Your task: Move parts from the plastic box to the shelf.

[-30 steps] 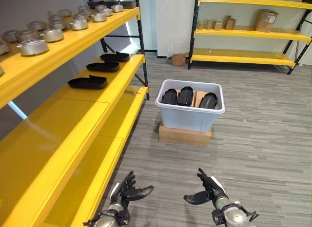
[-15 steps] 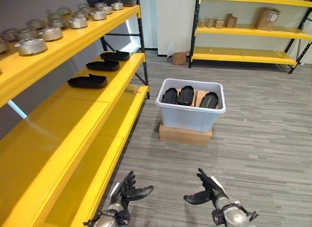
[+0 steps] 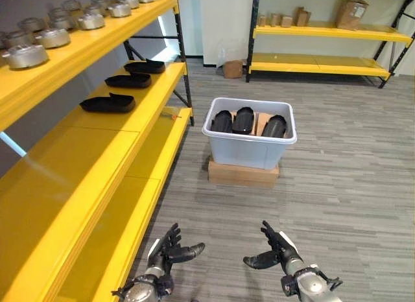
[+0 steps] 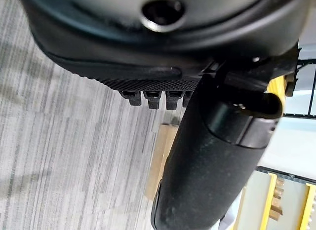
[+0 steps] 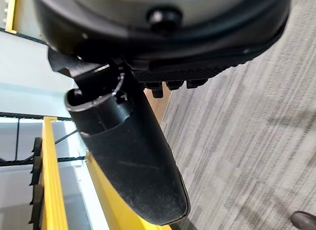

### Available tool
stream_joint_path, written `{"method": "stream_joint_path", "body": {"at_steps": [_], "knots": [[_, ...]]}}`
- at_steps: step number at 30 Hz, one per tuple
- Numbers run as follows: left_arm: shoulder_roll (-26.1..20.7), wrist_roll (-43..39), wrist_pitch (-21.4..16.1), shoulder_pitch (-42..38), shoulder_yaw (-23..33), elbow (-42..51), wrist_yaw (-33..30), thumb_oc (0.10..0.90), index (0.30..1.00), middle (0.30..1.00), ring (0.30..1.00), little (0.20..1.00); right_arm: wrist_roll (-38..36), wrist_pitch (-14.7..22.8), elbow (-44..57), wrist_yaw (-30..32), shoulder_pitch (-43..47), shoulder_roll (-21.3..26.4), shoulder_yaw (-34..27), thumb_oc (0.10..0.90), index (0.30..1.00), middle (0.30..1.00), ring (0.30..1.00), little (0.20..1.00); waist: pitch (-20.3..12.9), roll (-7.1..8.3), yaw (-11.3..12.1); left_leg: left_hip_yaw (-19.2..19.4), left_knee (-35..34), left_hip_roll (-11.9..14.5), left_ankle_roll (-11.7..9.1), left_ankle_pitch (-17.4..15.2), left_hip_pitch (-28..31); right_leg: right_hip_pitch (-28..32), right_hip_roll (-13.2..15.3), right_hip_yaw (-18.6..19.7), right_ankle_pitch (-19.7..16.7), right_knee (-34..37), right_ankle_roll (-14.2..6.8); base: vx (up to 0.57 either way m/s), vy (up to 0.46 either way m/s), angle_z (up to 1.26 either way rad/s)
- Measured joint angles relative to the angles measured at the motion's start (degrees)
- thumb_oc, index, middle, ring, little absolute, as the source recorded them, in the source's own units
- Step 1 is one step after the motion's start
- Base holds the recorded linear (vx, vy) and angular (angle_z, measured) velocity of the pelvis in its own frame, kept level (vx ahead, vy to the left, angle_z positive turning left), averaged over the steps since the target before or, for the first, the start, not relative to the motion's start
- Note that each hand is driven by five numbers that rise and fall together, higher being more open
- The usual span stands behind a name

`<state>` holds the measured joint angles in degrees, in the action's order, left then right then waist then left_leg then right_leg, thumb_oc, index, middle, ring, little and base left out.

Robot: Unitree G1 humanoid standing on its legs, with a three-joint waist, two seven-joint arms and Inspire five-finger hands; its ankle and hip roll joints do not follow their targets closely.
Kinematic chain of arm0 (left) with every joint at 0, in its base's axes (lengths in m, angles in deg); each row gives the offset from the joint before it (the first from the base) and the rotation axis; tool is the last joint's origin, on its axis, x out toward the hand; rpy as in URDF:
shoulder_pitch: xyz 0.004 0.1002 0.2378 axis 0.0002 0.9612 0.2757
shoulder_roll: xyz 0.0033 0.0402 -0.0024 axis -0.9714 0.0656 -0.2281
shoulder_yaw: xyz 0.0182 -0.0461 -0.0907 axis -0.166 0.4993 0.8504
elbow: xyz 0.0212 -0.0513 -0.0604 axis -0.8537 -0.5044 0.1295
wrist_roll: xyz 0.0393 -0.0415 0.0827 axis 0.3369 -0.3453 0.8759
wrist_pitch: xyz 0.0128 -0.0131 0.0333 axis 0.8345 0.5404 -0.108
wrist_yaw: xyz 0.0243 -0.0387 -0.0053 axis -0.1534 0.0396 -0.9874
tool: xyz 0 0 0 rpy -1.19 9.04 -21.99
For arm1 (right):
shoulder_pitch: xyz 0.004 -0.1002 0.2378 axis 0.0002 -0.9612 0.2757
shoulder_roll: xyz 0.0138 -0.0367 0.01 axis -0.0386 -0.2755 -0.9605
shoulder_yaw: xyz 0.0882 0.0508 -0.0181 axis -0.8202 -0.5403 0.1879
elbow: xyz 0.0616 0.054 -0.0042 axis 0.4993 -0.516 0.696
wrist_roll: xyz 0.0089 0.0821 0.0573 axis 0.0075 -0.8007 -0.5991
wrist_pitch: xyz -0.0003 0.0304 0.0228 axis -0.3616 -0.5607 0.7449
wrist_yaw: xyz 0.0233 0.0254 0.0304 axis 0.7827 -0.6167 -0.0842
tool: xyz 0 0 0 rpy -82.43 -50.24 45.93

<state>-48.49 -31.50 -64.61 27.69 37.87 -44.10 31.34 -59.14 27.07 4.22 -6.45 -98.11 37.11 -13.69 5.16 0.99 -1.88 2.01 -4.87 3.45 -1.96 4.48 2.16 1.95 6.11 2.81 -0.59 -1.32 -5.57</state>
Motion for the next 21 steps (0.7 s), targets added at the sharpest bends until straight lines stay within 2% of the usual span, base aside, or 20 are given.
{"method": "stream_joint_path", "body": {"at_steps": [1, 2, 3, 4, 5, 6, 7, 8, 9, 10, 11, 12, 14, 15, 16, 17, 18, 19, 21], "knots": [[0.01, 0.01, 0.0, -0.78, -0.12, -0.09, 0.0, 0.9, 1.0, 1.0, 1.0, 1.0, 0.0, 0.12, -0.1, 0.0, 0.26, 0.03, -0.23, 0.9, 1.0, 1.0, 1.0, 1.0, 0.79, -0.11, -0.23, -0.07, 0.0, 0.01, 0.04, -0.25, -0.16, -1.76, -0.22, -0.13, 0.44, -3.43, -0.12, -0.05, 0.056, -0.13], [0.0, 0.02, -0.01, -2.67, -1.04, -0.47, 0.02, 0.9, 1.0, 1.0, 1.0, 1.0, 0.0, 0.13, -0.2, 0.01, 1.14, 0.21, -1.01, 0.9, 1.0, 1.0, 1.0, 1.0, 2.66, -1.24, 0.1, -0.93, -0.01, 0.23, 0.63, -0.66, -0.22, -6.35, -0.89, -0.76, 0.66, -11.79, -0.17, 0.0, 0.065, -0.17], [-0.16, 0.55, -0.02, -4.13, -1.59, -0.92, 0.34, 0.9, 1.0, 1.0, 1.0, 1.0, -0.02, 0.16, -0.22, -0.06, 1.28, 0.1, -1.41, 0.9, 1.0, 1.0, 1.0, 1.0, 3.92, -1.18, -0.7, -1.13, 0.02, -0.2, 1.17, -0.79, -0.4, -11.48, -0.39, -0.64, 0.84, -21.34, -0.16, 0.01, 0.064, -0.08], [-0.26, 0.62, -0.06, -4.37, -1.58, -0.97, 0.43, 0.9, 1.0, 1.0, 1.0, 1.0, -0.02, 0.12, -0.28, -0.13, 1.1, -0.6, -1.39, 0.9, 1.0, 1.0, 1.0, 1.0, 4.09, -0.67, -1.06, -1.07, -0.07, -1.14, 1.21, -0.86, -0.47, -12.65, 0.15, -0.7, 0.63, -23.37, 0.14, 0.06, 0.044, -0.05], [-0.7, 0.66, -0.25, -4.84, -1.49, -1.0, 0.6, 0.9, 1.0, 1.0, 1.0, 1.0, -0.02, 0.14, -0.31, -0.09, 1.14, -1.79, -1.71, 0.9, 1.0, 1.0, 1.0, 1.0, 4.06, 1.6, -1.09, -0.9, 2.55, -3.74, 1.72, -2.9, -1.15, -14.41, 2.63, -0.84, 1.64, -24.14, 0.13, 0.13, -0.008, -0.04], [-1.44, 0.67, -0.27, -5.52, -1.5, -0.99, 0.71, 0.9, 1.0, 1.0, 1.0, 1.0, -0.03, 0.29, 0.03, -0.09, 1.33, -2.23, -2.34, 0.9, 1.0, 1.0, 1.0, 1.0, 4.19, 3.99, -1.07, 0.03, 11.06, -6.25, 4.87, -4.87, -4.48, -14.48, 5.79, -1.58, 4.83, -23.63, -0.13, 0.2, -0.031, -0.39], [1.23, 0.97, -0.25, -6.55, -1.35, -3.54, 1.04, 0.9, 1.0, 1.0, 1.0, 1.0, -0.03, 1.1, 0.54, -0.03, 2.71, -0.29, -2.28, 0.9, 1.0, 1.0, 1.0, 1.0, 5.84, 0.61, -2.28, 3.89, 33.76, -5.66, 5.64, -17.96, -10.06, -13.75, 6.71, -4.07, 9.36, -23.45, -3.15, 0.26, -0.067, -0.55], [2.5, 1.03, -0.02, -6.01, -1.3, -4.62, 1.18, 0.9, 1.0, 1.0, 1.0, 1.0, -0.01, 1.13, 0.46, 0.11, 3.01, 0.56, -2.28, 0.9, 1.0, 1.0, 1.0, 1.0, 5.8, -1.29, -2.3, 4.13, 33.46, -4.33, 5.64, -21.28, -10.07, -13.46, 5.75, -3.88, 8.64, -23.9, -3.01, 0.17, -0.05, -0.6], [3.34, 1.03, 0.17, -6.12, -1.23, -5.57, 1.08, 0.9, 1.0, 1.0, 1.0, 1.0, -0.03, 0.75, 0.33, 0.61, 2.0, 0.55, -2.02, 0.9, 1.0, 1.0, 1.0, 1.0, 5.92, -2.34, -2.73, 3.45, 31.88, -4.89, 5.88, -20.96, -9.18, -14.96, 4.68, -1.73, 9.02, -25.48, -3.31, 0.16, -0.042, -0.25], [3.7, 1.02, 0.04, -6.44, -0.97, -5.58, 1.07, 0.9, 1.0, 1.0, 1.0, 1.0, -0.03, 0.66, 0.12, 0.65, 1.67, 0.43, -2.01, 0.9, 1.0, 1.0, 1.0, 1.0, 5.82, -2.2, -2.95, 3.09, 30.05, -4.74, 6.53, -20.03, -9.77, -16.55, 3.46, -1.16, 9.91, -25.88, -2.69, 0.16, -0.031, 0.0], [3.59, 1.03, -0.33, -6.91, -0.93, -5.14, 1.08, 0.9, 1.0, 1.0, 1.0, 1.0, -0.03, 0.47, 0.04, 0.59, 1.73, 0.28, -1.95, 0.9, 1.0, 1.0, 1.0, 1.0, 5.59, -2.85, -2.83, 2.24, 27.31, -4.8, 7.36, -18.98, -10.31, -17.58, 1.73, -1.27, 9.82, -22.9, -2.42, 0.33, -0.091, 0.38], [2.5, 1.03, -0.33, -8.86, -1.12, -4.81, 1.18, 0.9, 1.0, 1.0, 1.0, 1.0, -0.03, 0.42, 0.12, 0.61, 1.74, -0.32, -1.9, 0.9, 1.0, 1.0, 1.0, 1.0, 6.95, -2.67, -3.48, -1.22, 18.57, -4.88, 6.4, -11.79, -8.74, -18.17, -2.63, 0.12, 7.88, -15.99, -1.12, 0.26, -0.075, 0.56], [1.94, 1.13, -0.15, -9.1, -1.04, -4.98, 0.95, 0.9, 1.0, 1.0, 1.0, 1.0, -0.02, -0.17, 0.06, 0.55, 1.21, -1.28, -1.89, 0.9, 1.0, 1.0, 1.0, 1.0, 7.18, -0.94, -3.86, -2.27, 9.92, -5.25, 5.26, -7.66, -3.71, -14.34, -4.41, -0.97, 3.78, -9.21, 1.47, 0.21, -0.09, 0.55], [1.82, 1.13, -0.16, -8.53, -1.04, -4.96, 1.01, 0.9, 1.0, 1.0, 1.0, 1.0, -0.02, -0.16, 0.02, 0.59, 1.24, -1.54, -1.89, 0.9, 1.0, 1.0, 1.0, 1.0, 7.09, -0.65, -3.73, -2.28, 7.39, -5.81, 5.69, -6.3, -1.54, -12.68, -4.47, -1.83, 2.14, -7.43, 2.23, 0.25, -0.133, 0.22], [1.79, 1.14, -0.16, -8.27, -1.03, -4.91, 0.94, 0.9, 1.0, 1.0, 1.0, 1.0, -0.03, -0.08, 0.05, 0.64, 1.67, -1.77, -1.92, 0.9, 1.0, 1.0, 1.0, 1.0, 6.61, 0.14, -3.68, -2.32, 6.12, -6.52, 5.51, -6.44, -0.49, -12.23, -4.21, -1.73, 1.27, -7.16, 2.41, 0.25, -0.138, 0.2], [2.14, 1.08, -0.2, -8.57, -1.03, -4.8, 0.73, 0.9, 1.0, 1.0, 1.0, 1.0, -0.13, 0.12, 0.07, 0.68, 3.51, -1.74, -2.29, 0.9, 1.0, 1.0, 1.0, 1.0, 6.04, 0.58, -3.5, -2.68, 5.7, -7.16, 5.51, -6.87, -0.2, -12.73, -3.85, -1.73, -0.02, -8.58, 3.6, 0.24, -0.136, 0.23], [2.16, 1.06, -0.21, -8.21, -1.37, -3.9, 0.91, 0.9, 1.0, 1.0, 1.0, 1.0, -0.17, 0.47, 0.23, 0.68, 4.71, -1.59, -2.83, 0.9, 1.0, 1.0, 1.0, 1.0, 5.35, -0.4, -3.58, -3.2, 5.53, -6.82, 5.01, -7.25, -0.84, -13.24, -3.88, -2.43, -0.8, -8.3, 3.47, 0.3, -0.181, 0.34], [2.37, 1.06, -0.16, -8.02, -1.78, -3.79, 0.77, 0.9, 1.0, 1.0, 1.0, 1.0, -0.27, 0.8, 0.16, 0.85, 5.46, -1.1, -3.33, 0.9, 1.0, 1.0, 1.0, 1.0, 4.9, -2.19, -3.67, -4.05, 5.54, -5.64, 4.22, -7.54, -1.02, -12.23, -4.83, -4.28, -1.66, -7.15, 5.13, 0.3, -0.189, 0.28], [2.04, 1.04, -0.22, -7.99, -2.14, -3.7, 0.79, 0.9, 1.0, 1.0, 1.0, 1.0, -0.78, 0.82, 0.0, 0.83, 5.68, 0.06, -3.22, 0.9, 1.0, 1.0, 1.0, 1.0, 4.62, -3.09, -3.62, -4.82, 8.85, -4.27, 2.19, -8.29, -1.19, -10.17, -5.96, -5.5, -0.14, -7.01, 6.74, 0.28, -0.178, 0.37]]}}
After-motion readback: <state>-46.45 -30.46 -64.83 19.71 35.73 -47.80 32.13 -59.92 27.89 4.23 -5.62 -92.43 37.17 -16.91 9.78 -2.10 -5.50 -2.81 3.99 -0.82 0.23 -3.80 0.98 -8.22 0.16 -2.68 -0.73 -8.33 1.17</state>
